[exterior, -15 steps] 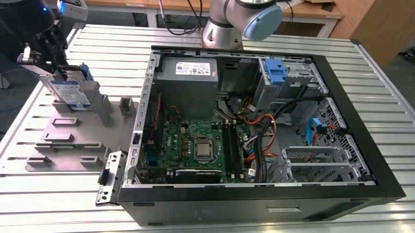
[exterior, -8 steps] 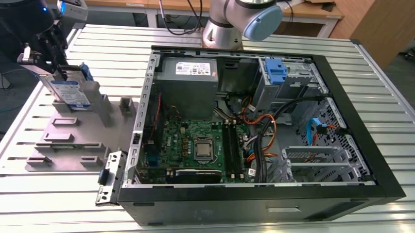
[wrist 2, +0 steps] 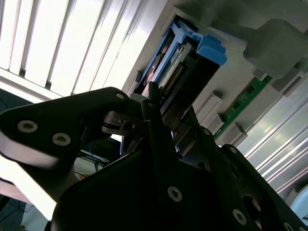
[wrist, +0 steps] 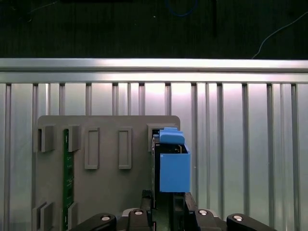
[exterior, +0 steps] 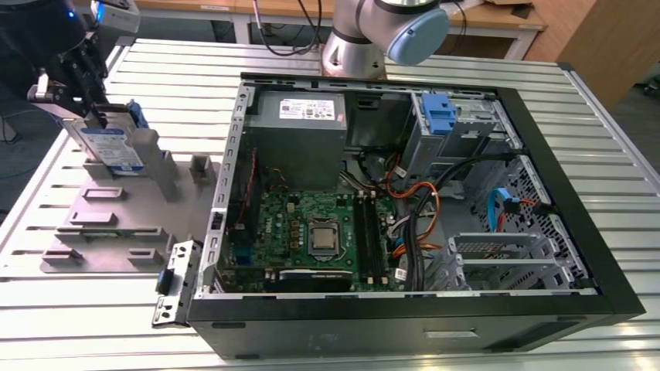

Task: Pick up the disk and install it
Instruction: 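Pick up the disk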

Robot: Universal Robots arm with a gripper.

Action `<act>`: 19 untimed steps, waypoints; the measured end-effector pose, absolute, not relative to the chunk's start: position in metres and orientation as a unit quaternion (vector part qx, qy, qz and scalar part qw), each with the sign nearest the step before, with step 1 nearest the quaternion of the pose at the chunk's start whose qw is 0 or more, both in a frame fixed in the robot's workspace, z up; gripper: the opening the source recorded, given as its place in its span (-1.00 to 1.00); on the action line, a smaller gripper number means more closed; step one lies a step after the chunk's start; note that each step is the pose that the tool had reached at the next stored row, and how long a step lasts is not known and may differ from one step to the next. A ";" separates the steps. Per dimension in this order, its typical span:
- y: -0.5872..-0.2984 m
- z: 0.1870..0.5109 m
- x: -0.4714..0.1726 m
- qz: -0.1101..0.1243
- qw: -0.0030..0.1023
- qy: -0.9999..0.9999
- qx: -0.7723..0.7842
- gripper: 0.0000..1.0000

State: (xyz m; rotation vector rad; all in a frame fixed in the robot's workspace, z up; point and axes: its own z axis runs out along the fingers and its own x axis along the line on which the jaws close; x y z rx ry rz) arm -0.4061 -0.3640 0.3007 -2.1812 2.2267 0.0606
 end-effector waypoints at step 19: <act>-0.364 0.313 -0.406 0.020 0.011 0.714 -0.700 -0.30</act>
